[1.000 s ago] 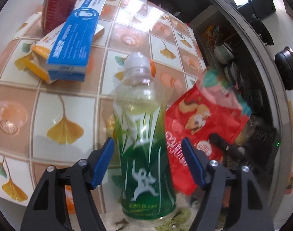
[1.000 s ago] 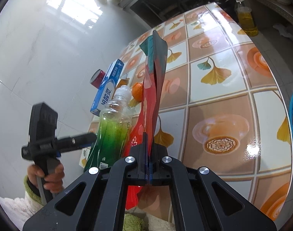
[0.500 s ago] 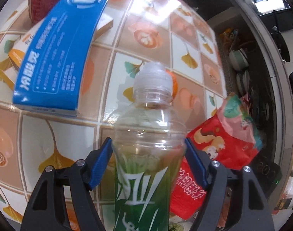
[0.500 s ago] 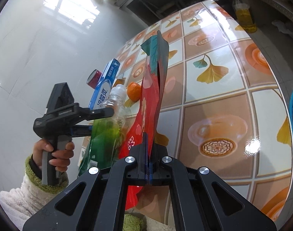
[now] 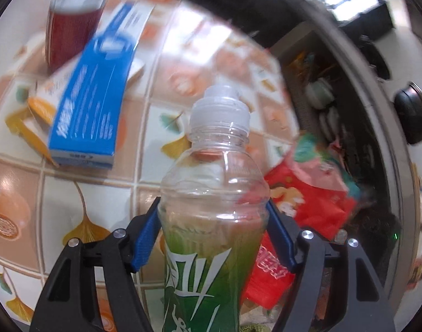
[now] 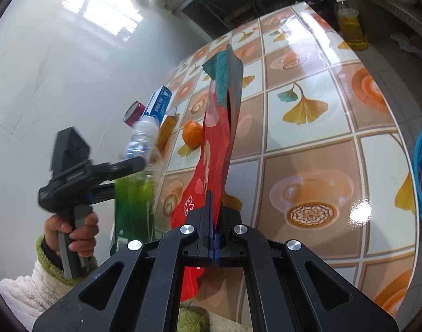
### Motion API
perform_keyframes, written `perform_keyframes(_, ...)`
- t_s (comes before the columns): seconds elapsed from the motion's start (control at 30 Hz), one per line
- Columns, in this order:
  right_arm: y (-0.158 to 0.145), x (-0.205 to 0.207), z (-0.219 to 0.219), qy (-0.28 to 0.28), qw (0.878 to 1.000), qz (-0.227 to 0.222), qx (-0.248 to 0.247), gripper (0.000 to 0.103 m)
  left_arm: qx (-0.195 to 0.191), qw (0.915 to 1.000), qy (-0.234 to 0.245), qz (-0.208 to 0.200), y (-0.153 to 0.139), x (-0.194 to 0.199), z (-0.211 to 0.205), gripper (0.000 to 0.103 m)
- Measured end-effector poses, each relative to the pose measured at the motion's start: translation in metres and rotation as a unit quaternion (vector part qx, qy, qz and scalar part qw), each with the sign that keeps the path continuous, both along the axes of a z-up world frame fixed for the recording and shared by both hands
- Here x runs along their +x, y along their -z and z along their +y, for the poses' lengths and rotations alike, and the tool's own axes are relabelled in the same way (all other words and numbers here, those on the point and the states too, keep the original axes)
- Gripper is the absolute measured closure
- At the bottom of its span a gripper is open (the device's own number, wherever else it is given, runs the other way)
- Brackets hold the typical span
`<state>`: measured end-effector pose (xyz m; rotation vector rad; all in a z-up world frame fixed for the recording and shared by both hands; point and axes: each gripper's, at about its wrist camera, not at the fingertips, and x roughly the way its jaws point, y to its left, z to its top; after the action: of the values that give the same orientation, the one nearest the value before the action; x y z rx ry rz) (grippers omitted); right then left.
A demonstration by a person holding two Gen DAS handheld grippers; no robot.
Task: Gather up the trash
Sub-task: 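Lift the green bottle and red bag and carry them toward the wastebasket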
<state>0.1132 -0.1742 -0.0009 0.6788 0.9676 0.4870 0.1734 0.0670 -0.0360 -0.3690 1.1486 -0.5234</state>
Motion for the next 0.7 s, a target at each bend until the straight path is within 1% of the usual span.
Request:
perform_keyframes(0.1, -0.006, -0.002, -0.003, 0.004, 1.000, -0.009, -0.003, 0.103, 0.008, 0.9982, 0.013, -0.059, -0.022, -0.018, -0.002, 0.034)
perform_keyframes(0.13, -0.010, -0.004, -0.004, 0.005, 1.000, -0.014, -0.003, 0.103, 0.011, 0.9963, 0.019, -0.084, -0.031, -0.027, -0.003, 0.034)
perform_keyframes(0.2, -0.016, -0.007, -0.008, 0.009, 1.000, -0.022, -0.003, 0.103, 0.014, 0.9924, 0.026, -0.120, -0.045, -0.041, -0.004, 0.034)
perform_keyframes(0.3, -0.024, -0.013, -0.017, 0.016, 0.999, -0.033, 0.006, 0.103, 0.019, 0.9858, 0.035, -0.163, -0.062, -0.059, -0.008, 0.034)
perform_keyframes(0.4, -0.032, -0.023, -0.032, 0.030, 0.998, -0.047, 0.013, 0.103, 0.017, 0.9807, 0.042, -0.190, -0.077, -0.069, -0.015, 0.034)
perform_keyframes(0.5, -0.040, -0.033, -0.050, 0.051, 0.997, -0.060, 0.014, 0.103, 0.003, 0.9780, 0.051, -0.202, -0.088, -0.068, -0.025, 0.034)
perform_keyframes(0.6, -0.051, -0.046, -0.071, 0.087, 0.993, -0.075, -0.001, 0.103, -0.008, 0.9745, 0.066, -0.214, -0.101, -0.063, -0.054, 0.034)
perform_keyframes(0.7, -0.063, -0.063, -0.105, 0.140, 0.986, -0.086, -0.026, 0.103, -0.021, 0.9682, 0.099, -0.229, -0.115, -0.060, -0.091, 0.034)
